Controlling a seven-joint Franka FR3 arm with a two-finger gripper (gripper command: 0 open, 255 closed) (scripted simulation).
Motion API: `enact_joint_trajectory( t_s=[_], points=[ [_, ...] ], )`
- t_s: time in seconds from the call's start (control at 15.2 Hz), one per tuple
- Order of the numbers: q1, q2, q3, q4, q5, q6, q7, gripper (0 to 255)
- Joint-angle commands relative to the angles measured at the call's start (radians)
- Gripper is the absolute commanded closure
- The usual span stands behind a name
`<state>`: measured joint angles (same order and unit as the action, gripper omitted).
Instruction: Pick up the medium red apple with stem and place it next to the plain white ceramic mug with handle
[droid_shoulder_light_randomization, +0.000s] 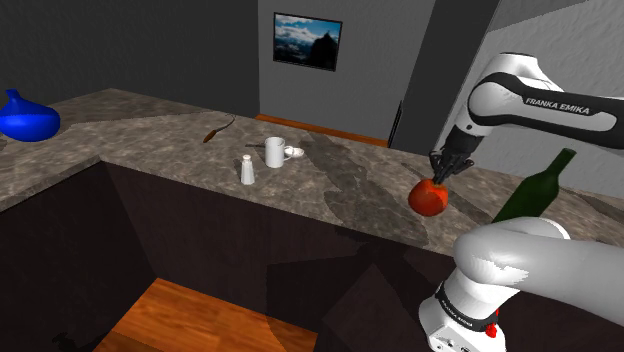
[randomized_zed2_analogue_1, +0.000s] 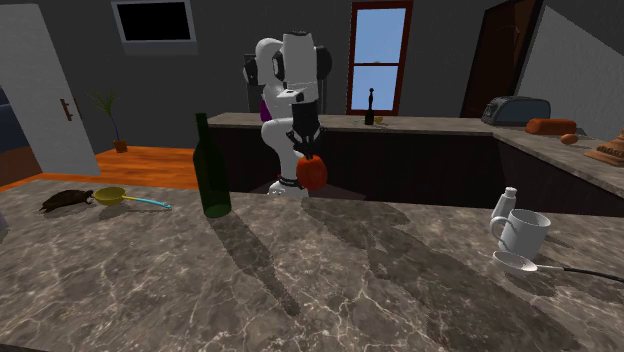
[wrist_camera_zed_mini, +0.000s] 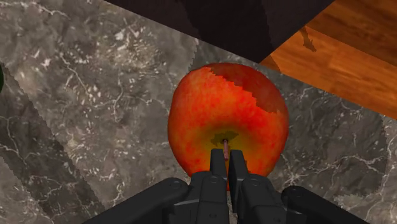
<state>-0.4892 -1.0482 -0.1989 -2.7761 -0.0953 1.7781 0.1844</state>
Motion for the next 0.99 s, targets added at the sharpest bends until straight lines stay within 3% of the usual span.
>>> enact_joint_trajectory(
  t_s=[0.0,0.92],
  points=[
    [0.002,0.001,0.003,0.026,0.003,-0.024,0.000,255],
    [0.019,0.041,0.026,0.232,0.027,-0.190,0.009,255]
  ],
)
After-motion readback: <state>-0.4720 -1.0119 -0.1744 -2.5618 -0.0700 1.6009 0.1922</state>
